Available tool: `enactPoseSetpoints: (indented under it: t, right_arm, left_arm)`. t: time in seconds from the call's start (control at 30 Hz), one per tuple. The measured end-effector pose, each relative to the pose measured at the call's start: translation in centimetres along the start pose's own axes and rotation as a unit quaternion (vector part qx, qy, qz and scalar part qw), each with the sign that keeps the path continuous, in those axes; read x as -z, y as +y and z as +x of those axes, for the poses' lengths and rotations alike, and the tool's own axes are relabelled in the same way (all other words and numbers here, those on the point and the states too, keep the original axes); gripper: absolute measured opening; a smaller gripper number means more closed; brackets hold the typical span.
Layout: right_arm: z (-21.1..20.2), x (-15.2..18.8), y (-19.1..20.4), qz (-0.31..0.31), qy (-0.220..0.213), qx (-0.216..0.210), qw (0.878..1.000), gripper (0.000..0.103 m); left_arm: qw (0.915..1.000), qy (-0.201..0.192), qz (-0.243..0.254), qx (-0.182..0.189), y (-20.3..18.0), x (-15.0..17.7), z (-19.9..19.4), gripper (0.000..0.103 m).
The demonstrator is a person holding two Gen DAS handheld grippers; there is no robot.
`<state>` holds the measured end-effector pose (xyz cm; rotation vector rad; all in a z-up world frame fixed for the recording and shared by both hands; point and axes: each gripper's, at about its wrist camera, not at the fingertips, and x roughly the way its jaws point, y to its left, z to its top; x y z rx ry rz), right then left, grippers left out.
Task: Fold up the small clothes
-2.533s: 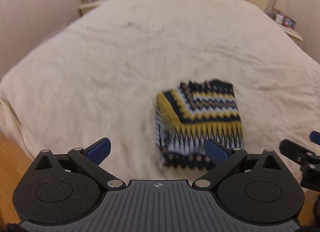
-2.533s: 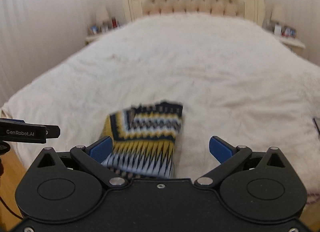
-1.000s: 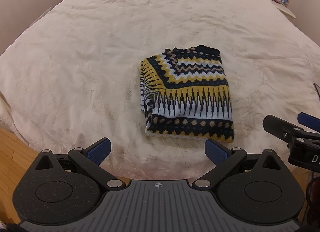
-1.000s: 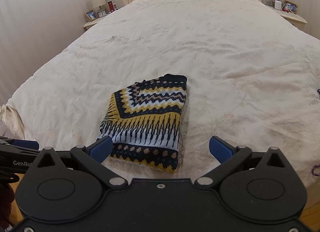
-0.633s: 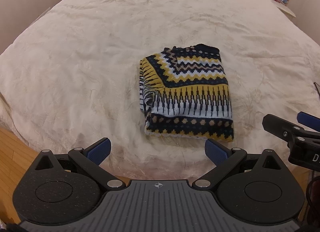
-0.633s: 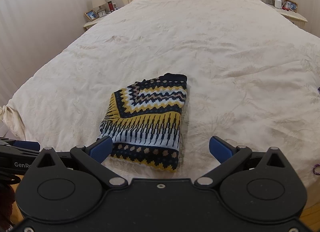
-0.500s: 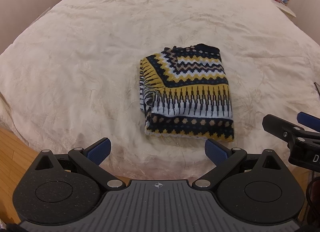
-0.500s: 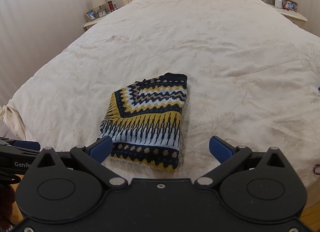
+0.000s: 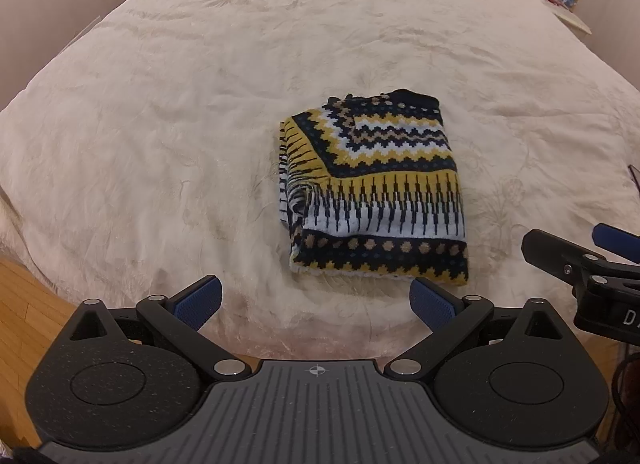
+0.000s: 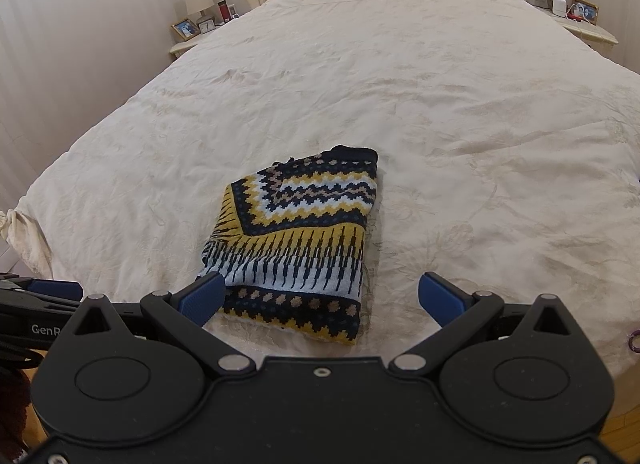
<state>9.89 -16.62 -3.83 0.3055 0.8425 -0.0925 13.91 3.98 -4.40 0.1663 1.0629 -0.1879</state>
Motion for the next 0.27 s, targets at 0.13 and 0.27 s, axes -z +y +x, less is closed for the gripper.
enactPoseSetpoints:
  t: [0.13, 0.27]
  right_arm:
    - [0.03, -0.03, -0.03, 0.000, 0.000, -0.001, 1.000, 0.103]
    - [0.03, -0.03, -0.01, 0.000, 0.000, -0.001, 1.000, 0.103]
  left_arm:
    - [1.0000, -0.003, 0.003, -0.001, -0.03, -0.08, -0.05, 0.102]
    - [1.0000, -0.002, 0.005, 0.001, -0.19, -0.12, 0.03, 0.102]
